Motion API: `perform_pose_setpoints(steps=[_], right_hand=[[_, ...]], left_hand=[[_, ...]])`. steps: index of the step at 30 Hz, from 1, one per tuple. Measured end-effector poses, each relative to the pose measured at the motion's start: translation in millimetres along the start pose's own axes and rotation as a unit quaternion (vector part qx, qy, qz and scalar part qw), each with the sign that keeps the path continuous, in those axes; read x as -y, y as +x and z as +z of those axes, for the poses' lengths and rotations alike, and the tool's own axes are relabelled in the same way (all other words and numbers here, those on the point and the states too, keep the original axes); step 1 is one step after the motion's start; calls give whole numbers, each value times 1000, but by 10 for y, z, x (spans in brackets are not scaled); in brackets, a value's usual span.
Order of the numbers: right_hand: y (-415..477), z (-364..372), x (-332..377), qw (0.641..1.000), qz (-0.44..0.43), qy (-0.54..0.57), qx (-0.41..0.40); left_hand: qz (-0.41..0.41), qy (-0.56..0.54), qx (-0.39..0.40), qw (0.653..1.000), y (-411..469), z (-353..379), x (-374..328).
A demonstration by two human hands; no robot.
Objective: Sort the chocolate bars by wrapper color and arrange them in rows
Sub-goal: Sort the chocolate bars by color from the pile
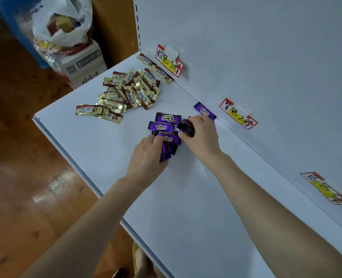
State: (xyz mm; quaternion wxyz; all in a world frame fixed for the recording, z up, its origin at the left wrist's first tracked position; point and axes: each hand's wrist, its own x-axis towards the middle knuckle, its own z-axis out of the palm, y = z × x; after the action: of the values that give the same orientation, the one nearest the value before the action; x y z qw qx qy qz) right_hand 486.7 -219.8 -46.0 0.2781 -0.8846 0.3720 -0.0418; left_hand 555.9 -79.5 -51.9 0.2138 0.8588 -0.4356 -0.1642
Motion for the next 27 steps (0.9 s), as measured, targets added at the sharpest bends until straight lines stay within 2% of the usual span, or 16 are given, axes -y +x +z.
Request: perform_pose_setpoints(steps=[8,16,22,27], right_hand=[[23,-33,10,1000,-2,-3,25],[-54,-122,40,1000,-9,2,12],[-207,-257,0,999,-6,-34,-16],[-491,-365,-52,998,35,-42,-37]], left_hand=[[-5,35,9,999,-24,77,4],[65,56,-3,996,-99,57,50],[154,50,-78,984,-305,-65,-19],[203,59,-36,977,-569,-179,-177]])
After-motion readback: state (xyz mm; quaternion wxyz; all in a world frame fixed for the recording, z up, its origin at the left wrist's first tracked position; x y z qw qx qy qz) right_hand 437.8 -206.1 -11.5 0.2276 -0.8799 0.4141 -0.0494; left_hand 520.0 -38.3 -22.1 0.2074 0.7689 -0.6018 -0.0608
